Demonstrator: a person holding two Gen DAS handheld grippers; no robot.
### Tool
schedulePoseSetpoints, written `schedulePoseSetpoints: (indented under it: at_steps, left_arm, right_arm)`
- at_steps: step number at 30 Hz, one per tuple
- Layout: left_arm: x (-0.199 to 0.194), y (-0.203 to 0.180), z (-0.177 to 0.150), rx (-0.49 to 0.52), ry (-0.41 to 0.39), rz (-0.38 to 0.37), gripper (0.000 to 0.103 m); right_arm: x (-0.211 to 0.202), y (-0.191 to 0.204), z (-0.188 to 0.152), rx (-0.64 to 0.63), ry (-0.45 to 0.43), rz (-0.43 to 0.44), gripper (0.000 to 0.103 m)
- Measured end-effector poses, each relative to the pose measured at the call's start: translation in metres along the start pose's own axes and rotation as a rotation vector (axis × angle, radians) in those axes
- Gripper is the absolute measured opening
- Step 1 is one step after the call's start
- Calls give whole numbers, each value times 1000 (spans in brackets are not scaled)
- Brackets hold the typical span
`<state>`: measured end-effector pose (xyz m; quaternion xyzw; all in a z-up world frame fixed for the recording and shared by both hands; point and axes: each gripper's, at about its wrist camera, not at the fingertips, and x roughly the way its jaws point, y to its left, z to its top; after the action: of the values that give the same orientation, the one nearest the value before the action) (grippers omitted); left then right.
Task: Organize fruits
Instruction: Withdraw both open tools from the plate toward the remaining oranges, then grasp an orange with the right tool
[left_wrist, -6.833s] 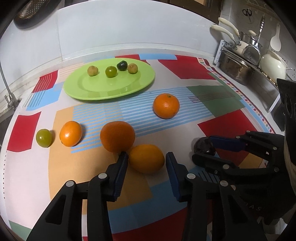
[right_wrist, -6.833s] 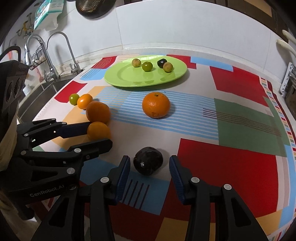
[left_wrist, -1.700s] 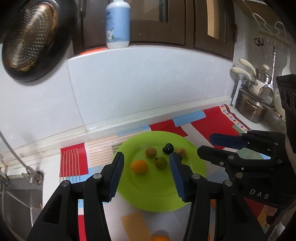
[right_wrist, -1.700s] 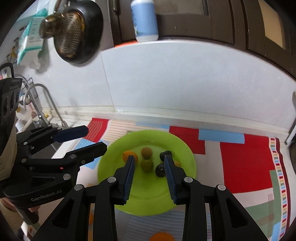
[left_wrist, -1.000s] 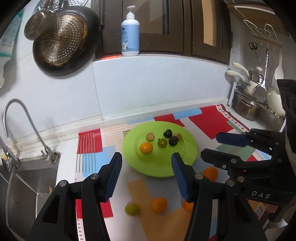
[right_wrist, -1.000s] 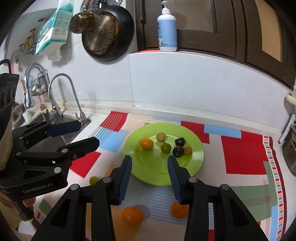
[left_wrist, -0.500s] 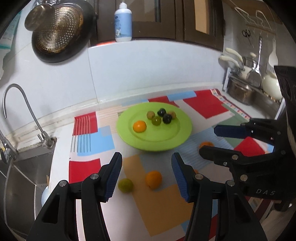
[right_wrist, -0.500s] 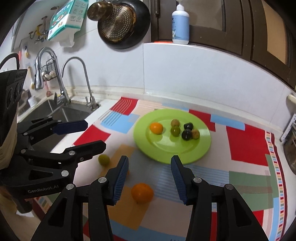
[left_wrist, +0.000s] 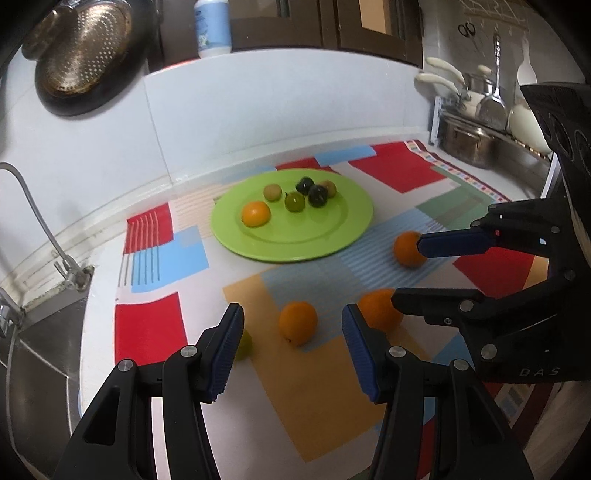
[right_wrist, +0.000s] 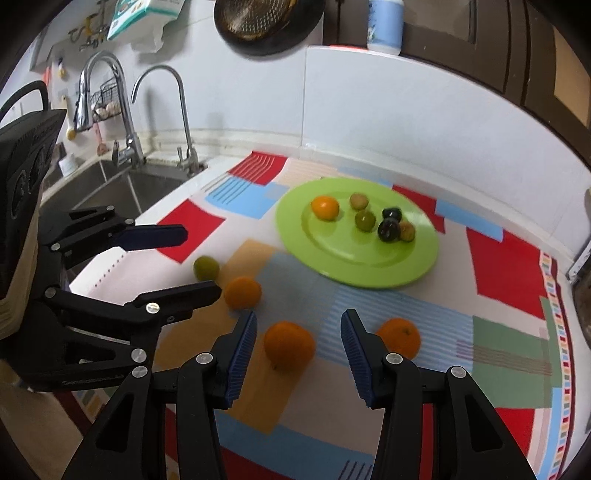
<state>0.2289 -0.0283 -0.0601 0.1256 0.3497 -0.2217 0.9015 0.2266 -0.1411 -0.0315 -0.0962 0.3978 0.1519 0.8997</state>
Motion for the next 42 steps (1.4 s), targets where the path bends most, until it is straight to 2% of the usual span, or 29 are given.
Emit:
schedulePoseSetpoints:
  at_steps: [19,31,33,42]
  left_arm:
    - [47,2,-11,25,92,-28,54]
    - [66,5,-10,-15,143,-72,32]
    - [65,5,-10,-16,143,-71,31]
    - [54,7,-7,-49,134,-63,31]
  right_arm:
    - [47,-5,-16,22,148,67,48]
    - [60,-13,-15,76,155,121,46]
    - [60,-12,-15,74,151,128,42]
    - [55,-13,-14,79,137,115,42]
